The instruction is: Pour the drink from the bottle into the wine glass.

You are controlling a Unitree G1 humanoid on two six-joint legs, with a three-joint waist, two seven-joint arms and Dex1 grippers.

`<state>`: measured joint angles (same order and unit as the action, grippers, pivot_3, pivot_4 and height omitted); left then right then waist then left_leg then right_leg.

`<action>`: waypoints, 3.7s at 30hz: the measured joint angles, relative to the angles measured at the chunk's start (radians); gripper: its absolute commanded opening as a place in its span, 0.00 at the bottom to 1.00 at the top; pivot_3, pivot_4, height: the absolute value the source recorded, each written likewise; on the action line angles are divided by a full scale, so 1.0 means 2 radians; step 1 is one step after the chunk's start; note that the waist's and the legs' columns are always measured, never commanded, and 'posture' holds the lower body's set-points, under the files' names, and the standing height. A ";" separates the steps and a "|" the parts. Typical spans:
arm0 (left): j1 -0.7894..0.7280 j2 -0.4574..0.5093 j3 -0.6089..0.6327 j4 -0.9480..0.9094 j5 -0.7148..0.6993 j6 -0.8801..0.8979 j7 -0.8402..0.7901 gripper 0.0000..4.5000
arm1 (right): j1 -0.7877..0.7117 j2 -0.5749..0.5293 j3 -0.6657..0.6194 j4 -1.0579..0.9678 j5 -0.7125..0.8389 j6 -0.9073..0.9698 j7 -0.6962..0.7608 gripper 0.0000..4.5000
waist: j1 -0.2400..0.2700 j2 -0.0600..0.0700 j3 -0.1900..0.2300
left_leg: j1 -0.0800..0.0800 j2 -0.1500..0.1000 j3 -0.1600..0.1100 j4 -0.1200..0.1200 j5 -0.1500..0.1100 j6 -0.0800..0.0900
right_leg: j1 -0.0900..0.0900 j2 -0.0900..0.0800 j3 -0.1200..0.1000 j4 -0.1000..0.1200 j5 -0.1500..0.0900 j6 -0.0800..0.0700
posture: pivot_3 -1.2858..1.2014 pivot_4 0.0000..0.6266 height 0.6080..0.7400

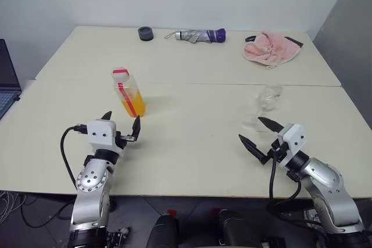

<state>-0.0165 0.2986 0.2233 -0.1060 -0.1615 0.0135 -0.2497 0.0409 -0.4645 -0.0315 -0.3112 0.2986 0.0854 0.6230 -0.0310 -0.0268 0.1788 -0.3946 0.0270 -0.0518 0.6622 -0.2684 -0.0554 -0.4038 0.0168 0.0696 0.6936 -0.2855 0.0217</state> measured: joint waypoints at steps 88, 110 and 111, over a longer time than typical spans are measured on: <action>-0.232 0.026 -0.011 0.092 0.022 0.149 0.022 0.40 | -0.194 -0.042 0.066 -0.019 0.075 0.170 0.105 1.00 | 0.000 0.000 0.000 | -0.001 0.000 -0.002 0.000 0.000 0.000 | 0.000 -0.001 -0.002 0.001 0.000 0.000 | 0.52 0.24 1.00; -0.225 0.055 -0.122 0.041 -0.119 0.174 -0.316 0.40 | -0.165 -0.035 0.029 -0.081 0.103 0.239 0.032 1.00 | -0.001 0.000 0.000 | -0.001 0.000 -0.002 0.000 0.000 0.000 | -0.001 0.000 -0.002 0.001 0.000 0.000 | 0.52 0.24 1.00; -0.233 0.058 -0.129 0.045 -0.120 0.173 -0.335 0.40 | -0.167 -0.030 0.027 -0.087 0.111 0.251 0.023 1.00 | -0.001 0.000 0.000 | -0.001 0.000 -0.002 0.000 0.000 0.000 | -0.001 0.000 -0.002 0.001 0.000 0.000 | 0.52 0.24 1.00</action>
<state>-0.4821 0.4153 -0.0344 -0.0163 -0.4007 0.3593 -0.9207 -0.2938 -0.5248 0.0217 -0.4855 0.5209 0.5869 0.6689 -0.0327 -0.0272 0.1793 -0.3965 0.0261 -0.0551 0.6631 -0.2682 -0.0557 -0.4050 0.0177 0.0662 0.6961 -0.2853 0.0214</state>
